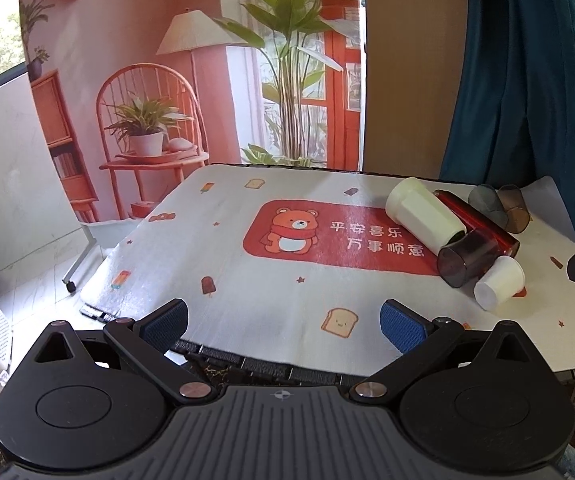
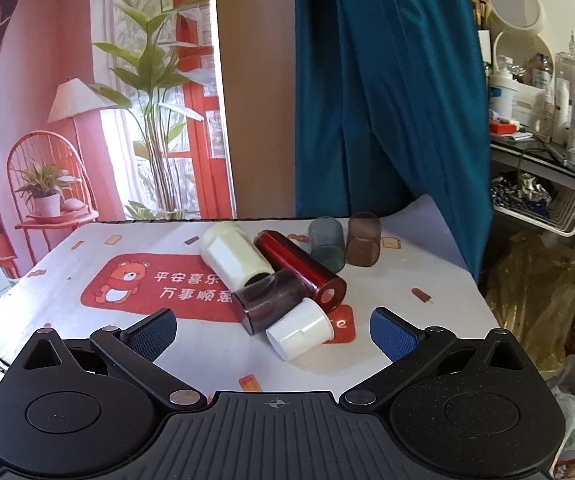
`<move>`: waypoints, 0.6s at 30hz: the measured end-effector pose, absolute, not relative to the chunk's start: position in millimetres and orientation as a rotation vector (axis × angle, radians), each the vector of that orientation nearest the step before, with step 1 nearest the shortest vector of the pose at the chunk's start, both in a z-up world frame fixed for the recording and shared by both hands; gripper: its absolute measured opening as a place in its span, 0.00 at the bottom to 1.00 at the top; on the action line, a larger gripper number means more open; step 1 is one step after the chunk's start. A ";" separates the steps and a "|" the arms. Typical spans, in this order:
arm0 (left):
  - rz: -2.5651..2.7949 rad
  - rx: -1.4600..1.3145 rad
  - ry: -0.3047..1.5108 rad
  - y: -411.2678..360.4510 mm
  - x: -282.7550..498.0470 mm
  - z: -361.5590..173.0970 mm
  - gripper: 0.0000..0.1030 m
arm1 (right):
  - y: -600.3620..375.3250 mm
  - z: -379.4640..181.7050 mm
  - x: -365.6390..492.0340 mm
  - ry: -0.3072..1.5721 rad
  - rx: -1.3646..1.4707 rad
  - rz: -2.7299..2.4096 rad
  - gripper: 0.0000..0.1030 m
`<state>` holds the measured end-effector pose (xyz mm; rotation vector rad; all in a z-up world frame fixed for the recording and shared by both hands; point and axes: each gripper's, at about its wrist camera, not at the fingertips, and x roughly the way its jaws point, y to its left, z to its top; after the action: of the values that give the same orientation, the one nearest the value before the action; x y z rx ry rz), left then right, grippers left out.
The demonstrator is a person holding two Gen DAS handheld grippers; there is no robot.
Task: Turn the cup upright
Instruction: 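Move the right tool toward the white paper cup lying on its side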
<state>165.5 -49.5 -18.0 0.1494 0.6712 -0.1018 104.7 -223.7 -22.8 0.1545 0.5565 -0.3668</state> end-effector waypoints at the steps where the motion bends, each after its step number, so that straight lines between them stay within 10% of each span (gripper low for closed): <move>1: -0.104 0.158 0.673 -51.8 170.5 -19.2 1.00 | -226.7 -25.6 108.4 0.557 0.155 -0.370 1.00; 18: -0.096 0.099 0.688 -80.3 258.1 -36.7 1.00 | -265.6 -52.4 200.5 0.648 0.056 -0.260 1.00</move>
<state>258.1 -80.3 -36.7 0.0991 0.6883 -0.0960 200.5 -265.6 -52.4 0.0558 0.6482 -0.2605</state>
